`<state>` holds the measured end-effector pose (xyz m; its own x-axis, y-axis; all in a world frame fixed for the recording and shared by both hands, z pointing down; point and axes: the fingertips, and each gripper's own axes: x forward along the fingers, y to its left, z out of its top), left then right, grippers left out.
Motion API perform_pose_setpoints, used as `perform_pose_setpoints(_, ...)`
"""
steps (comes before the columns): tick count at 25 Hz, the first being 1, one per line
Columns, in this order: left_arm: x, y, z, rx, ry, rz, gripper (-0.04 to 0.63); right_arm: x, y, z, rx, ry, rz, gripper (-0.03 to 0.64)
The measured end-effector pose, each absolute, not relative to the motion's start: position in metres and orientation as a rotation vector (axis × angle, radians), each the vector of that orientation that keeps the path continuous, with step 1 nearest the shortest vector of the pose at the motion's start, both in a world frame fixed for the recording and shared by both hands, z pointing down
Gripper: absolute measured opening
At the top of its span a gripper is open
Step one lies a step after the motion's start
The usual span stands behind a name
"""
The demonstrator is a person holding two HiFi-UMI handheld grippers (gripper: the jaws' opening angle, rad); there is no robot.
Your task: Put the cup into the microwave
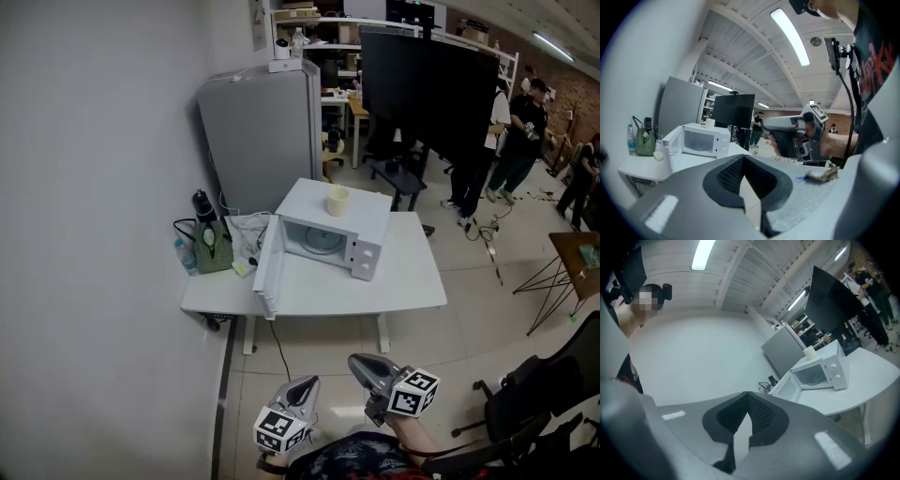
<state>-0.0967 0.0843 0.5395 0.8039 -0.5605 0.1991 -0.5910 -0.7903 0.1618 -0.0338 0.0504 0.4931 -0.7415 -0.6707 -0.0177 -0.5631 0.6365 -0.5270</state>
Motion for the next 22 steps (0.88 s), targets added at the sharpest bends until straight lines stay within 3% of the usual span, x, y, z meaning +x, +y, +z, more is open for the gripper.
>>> perform_pose_setpoints(11,-0.082,0.06,0.54,2.795,-0.698,0.117,0.002,-0.029,0.008,0.518,-1.125,2.609,-0.821,0.0)
perform_pose_setpoints(15,-0.088,0.017,0.539,2.771,-0.777,0.075,0.002,-0.029,-0.036,0.533,-1.053,2.575,-0.873,0.0)
perform_pose_setpoints(22,-0.068,-0.081,0.535,2.799,-0.796,0.129,0.002,-0.005,-0.134,0.492,-0.998,2.533,-0.661,0.0)
